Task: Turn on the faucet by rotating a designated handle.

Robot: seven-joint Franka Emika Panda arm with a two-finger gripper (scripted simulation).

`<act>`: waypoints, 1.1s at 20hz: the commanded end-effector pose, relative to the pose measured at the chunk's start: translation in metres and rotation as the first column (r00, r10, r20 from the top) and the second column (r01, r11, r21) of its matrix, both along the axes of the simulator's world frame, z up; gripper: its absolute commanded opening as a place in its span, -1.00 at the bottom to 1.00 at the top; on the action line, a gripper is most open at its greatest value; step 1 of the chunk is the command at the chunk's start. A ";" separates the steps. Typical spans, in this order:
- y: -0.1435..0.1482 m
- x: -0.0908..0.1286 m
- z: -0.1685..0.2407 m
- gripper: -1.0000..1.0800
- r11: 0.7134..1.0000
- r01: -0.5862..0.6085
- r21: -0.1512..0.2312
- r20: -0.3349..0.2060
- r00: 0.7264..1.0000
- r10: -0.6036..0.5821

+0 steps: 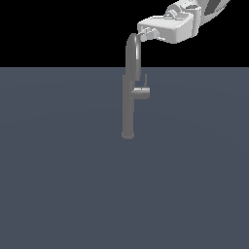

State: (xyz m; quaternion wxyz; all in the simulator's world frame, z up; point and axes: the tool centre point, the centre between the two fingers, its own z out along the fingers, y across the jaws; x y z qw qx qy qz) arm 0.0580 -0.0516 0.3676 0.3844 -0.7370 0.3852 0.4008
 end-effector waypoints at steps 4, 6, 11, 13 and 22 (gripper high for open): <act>-0.010 0.022 -0.033 -1.00 0.990 0.103 0.099 -0.112 0.989 -0.092; -0.014 0.028 -0.045 -1.00 0.981 0.142 0.129 -0.153 0.981 -0.122; -0.020 0.042 -0.077 -1.00 0.951 0.240 0.196 -0.255 0.949 -0.187; -0.022 0.045 -0.088 -1.00 0.937 0.274 0.216 -0.291 0.934 -0.207; -0.024 0.053 -0.119 -1.00 0.895 0.364 0.259 -0.382 0.889 -0.251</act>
